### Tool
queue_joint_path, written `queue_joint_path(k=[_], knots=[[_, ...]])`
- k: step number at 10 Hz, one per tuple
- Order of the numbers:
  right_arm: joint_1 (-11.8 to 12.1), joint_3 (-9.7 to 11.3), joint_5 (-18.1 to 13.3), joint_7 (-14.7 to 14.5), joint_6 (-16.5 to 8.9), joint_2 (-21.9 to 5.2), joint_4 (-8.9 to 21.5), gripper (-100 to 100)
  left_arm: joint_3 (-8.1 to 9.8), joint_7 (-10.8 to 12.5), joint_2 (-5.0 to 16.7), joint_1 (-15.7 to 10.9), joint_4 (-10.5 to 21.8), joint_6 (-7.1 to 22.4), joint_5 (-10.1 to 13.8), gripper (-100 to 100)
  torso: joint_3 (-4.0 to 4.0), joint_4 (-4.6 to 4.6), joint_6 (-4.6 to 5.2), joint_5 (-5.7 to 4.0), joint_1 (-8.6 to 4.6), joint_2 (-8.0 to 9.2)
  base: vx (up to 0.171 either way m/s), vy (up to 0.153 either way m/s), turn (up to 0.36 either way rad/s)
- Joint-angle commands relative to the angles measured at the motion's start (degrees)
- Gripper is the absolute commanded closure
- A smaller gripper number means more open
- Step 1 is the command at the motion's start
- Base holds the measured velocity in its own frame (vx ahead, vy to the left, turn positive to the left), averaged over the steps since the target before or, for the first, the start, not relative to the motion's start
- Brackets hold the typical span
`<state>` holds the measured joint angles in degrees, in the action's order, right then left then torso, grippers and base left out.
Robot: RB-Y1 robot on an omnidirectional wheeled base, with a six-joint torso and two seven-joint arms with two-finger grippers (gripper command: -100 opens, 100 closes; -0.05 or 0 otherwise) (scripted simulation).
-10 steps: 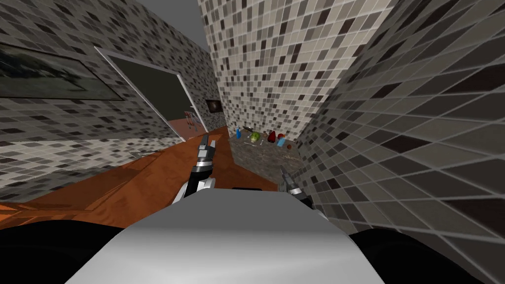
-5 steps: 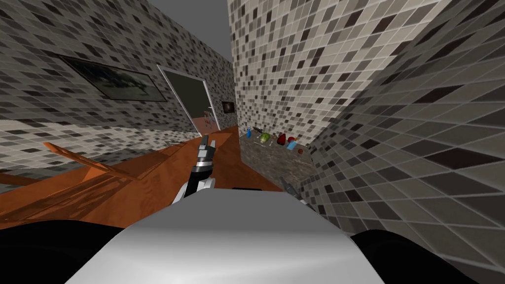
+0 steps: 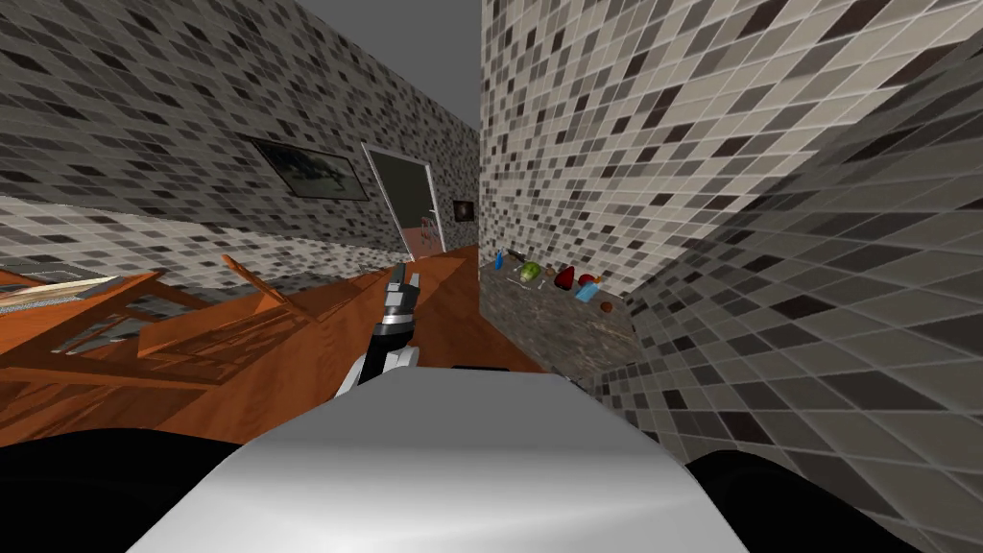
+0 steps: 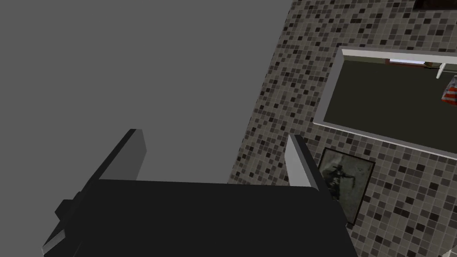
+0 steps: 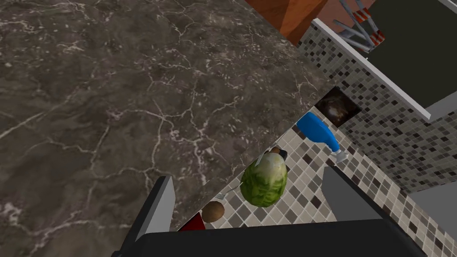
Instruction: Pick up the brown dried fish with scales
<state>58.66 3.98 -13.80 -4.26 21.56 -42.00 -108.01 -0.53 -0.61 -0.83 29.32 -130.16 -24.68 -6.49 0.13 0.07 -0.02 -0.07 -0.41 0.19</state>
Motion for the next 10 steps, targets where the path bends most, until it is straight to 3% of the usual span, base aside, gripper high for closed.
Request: queue_joint_path(k=[1,3,4,5,6,7,10], knots=[[2.9,0.9,-1.6,-0.7,-0.6,-2.9,2.9,-100,0.00,0.0,0.0,0.0,0.0,0.0,0.0,0,0.00,0.00,0.00,0.00,0.00,0.00,0.006,-0.015,0.407],[6.6,1.3,-2.4,-0.9,-1.2,-5.8,4.4,-100,0.01,0.0,0.0,0.0,0.0,0.0,0.0,0,-0.06,-0.02,0.02,-0.04,-0.18,-0.11,0.024,-0.045,0.371],[8.4,1.8,-3.3,-0.9,-1.9,-8.5,5.9,-100,0.01,0.0,0.0,0.0,0.0,0.0,0.0,0,-0.07,-0.02,0.06,-0.05,-0.20,-0.11,0.021,-0.066,0.353],[9.4,1.8,-3.3,-0.9,-1.9,-8.5,5.9,-100,0.01,0.0,0.0,0.0,0.0,0.0,0.0,0,-0.07,-0.02,0.05,-0.06,-0.26,-0.11,0.014,-0.056,0.188],[12.0,2.3,-4.1,-0.9,-2.5,-10.6,7.4,-100,0.02,0.0,0.0,0.0,0.0,0.0,0.0,0,-0.06,-0.02,0.08,-0.05,-0.22,-0.11,0.026,-0.059,0.398],[12.2,2.3,-4.1,-0.9,-2.5,-11.3,7.4,-100,0.01,0.0,0.0,0.0,0.0,0.0,0.0,0,-0.08,-0.03,0.03,-0.07,-0.26,-0.14,0.026,-0.060,0.180],[17.0,3.4,-5.8,-0.8,-3.5,-15.7,10.3,-100,0.03,0.0,0.0,0.0,0.0,0.0,0.0,0,-0.12,-0.04,0.10,-0.07,-0.27,-0.20,0.028,-0.077,0.298]])
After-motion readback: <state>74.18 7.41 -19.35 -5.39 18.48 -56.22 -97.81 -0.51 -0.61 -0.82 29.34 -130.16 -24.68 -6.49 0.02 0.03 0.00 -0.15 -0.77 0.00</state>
